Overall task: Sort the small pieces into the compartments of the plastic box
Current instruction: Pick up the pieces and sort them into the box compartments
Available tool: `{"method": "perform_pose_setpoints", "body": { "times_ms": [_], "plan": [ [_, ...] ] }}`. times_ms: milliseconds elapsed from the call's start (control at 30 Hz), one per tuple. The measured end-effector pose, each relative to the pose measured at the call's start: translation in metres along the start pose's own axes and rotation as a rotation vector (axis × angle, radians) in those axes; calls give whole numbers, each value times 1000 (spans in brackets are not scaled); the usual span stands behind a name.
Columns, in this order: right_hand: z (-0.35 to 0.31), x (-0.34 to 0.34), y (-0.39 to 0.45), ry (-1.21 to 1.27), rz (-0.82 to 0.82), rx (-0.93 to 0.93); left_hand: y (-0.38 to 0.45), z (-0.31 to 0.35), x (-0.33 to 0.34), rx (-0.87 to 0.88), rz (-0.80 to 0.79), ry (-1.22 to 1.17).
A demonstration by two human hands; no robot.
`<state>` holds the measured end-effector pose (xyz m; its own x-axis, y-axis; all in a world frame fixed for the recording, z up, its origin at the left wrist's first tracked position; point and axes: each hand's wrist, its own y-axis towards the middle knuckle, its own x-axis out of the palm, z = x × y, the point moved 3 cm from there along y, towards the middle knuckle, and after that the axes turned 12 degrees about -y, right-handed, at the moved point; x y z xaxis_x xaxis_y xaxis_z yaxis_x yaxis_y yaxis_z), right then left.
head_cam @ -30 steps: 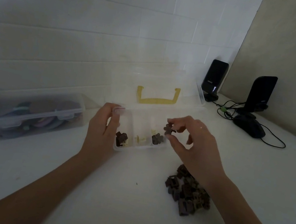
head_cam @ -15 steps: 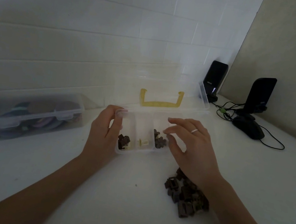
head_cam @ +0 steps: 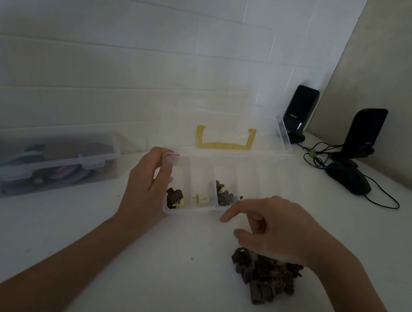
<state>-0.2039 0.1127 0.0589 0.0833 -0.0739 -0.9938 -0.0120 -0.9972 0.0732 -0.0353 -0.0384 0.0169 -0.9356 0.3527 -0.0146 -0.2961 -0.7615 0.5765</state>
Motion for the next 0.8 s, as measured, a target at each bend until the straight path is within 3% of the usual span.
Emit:
{"method": "perform_pose_setpoints", "body": {
  "times_ms": [167, 300, 633, 800],
  "plan": [
    [3, 4, -4, 73, -252, 23, 0, 1, 0, 6, -9, -24],
    [4, 2, -8, 162, -364, 18, 0, 3, 1, -1, -9, -31],
    [3, 6, -7, 223, -375, -47, -1, 5, 1, -5, -13, -41],
    [0, 9, -1, 222, -288, -41, -1, 4, 1, 5, -12, -43]
  ]
}}
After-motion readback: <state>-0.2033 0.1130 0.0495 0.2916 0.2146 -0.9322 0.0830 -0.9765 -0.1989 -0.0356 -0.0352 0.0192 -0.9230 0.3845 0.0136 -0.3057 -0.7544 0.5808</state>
